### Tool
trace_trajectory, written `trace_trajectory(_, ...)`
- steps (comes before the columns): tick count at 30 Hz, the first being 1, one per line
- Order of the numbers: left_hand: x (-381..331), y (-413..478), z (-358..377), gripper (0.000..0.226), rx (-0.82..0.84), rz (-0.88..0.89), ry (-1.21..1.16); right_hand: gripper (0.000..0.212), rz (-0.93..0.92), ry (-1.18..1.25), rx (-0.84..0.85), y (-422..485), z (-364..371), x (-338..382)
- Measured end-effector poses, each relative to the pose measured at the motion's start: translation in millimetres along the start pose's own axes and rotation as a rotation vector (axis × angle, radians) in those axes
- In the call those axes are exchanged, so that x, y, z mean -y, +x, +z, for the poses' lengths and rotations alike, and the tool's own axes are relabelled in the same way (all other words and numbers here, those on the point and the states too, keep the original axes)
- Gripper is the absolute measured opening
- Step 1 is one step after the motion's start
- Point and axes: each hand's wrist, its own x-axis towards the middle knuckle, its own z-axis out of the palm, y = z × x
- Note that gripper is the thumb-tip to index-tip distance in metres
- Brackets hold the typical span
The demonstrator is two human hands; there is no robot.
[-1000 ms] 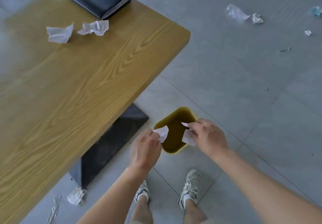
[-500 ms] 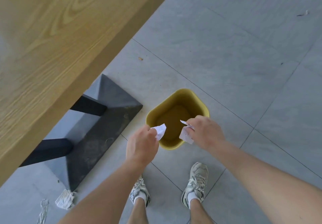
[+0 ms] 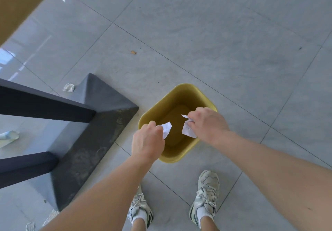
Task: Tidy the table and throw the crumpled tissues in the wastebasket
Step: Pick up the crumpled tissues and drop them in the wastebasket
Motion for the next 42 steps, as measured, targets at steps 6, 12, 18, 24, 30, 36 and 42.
trace_trajectory(6,-1,12,14,0.021,0.008,0.010,0.031,0.024,-0.023,0.004,-0.032,13,18,-5)
trace_trajectory(12,3,15,19,0.025,-0.011,-0.006,0.021,0.020,-0.023,0.062,-0.035,16,29,-13)
trace_trajectory(18,5,11,9,0.022,-0.040,0.031,0.058,0.027,0.016,0.057,-0.011,11,27,-17)
trace_trajectory(24,-1,0,-14,0.020,-0.057,0.037,0.058,0.030,0.030,0.043,0.011,-1,6,-10)
trace_trajectory(30,-7,-20,-48,0.019,-0.039,0.028,0.102,0.031,0.020,0.033,0.019,-23,-18,-4)
trace_trajectory(36,-21,-57,-98,0.013,-0.067,0.001,0.065,0.029,-0.003,0.015,-0.018,-57,-69,13)
trace_trajectory(42,-40,-112,-159,0.008,-0.097,-0.018,0.030,0.037,0.005,0.012,0.004,-104,-142,47)
